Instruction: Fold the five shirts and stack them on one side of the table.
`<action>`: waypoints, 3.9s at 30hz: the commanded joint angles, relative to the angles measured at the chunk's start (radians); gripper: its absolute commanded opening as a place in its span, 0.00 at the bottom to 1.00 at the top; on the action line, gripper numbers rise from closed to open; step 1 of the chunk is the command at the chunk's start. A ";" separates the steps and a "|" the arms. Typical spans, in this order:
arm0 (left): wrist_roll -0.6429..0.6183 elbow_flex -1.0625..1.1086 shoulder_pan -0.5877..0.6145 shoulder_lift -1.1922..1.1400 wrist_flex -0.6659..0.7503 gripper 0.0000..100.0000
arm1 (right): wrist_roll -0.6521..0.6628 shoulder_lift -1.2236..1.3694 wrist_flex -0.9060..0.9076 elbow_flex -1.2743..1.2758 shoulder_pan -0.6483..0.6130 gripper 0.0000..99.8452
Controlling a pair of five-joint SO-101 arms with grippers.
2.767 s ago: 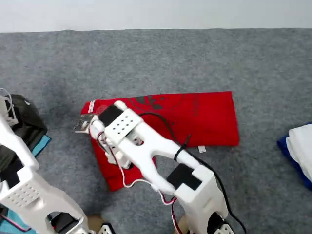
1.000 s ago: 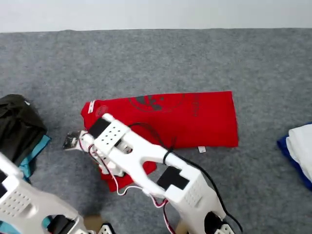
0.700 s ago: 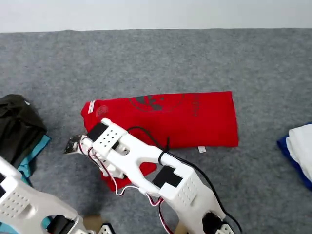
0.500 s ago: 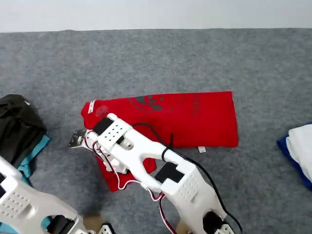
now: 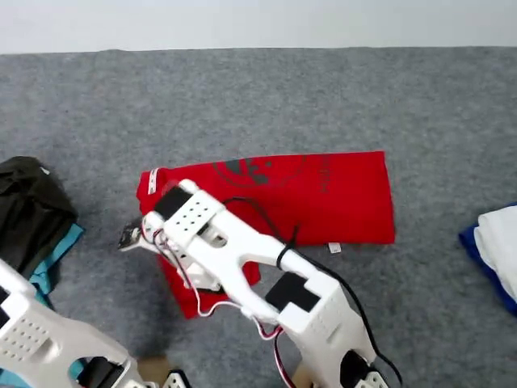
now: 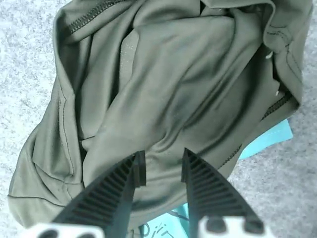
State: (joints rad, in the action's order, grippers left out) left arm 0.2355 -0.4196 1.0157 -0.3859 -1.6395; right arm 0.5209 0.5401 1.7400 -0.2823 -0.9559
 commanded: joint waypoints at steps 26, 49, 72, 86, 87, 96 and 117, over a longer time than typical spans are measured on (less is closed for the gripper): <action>0.006 -0.002 -0.015 0.057 0.012 0.13 | -0.017 0.188 -0.136 -0.471 0.214 0.01; 0.003 0.090 -0.066 0.058 0.066 0.13 | -0.012 0.444 -0.142 -0.890 0.409 0.02; 0.008 0.090 -0.227 0.060 -0.015 0.13 | -0.048 0.166 0.056 -0.879 0.475 0.14; 0.041 0.088 -0.147 0.069 -0.100 0.13 | -0.118 -0.265 0.047 -0.048 0.355 0.14; 0.041 0.087 -0.132 0.069 -0.106 0.13 | -0.118 -0.280 0.045 0.002 0.338 0.14; 0.075 0.082 -0.044 0.069 -0.114 0.13 | -0.106 -0.429 -0.130 0.318 0.145 0.19; 0.175 0.082 0.084 0.069 -0.083 0.13 | 0.210 -0.519 -0.312 0.557 -0.022 0.25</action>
State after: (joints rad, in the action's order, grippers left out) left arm 0.4043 -0.3261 1.0971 -0.3859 -1.7238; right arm 0.7173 0.1181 1.3963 0.2746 -0.9605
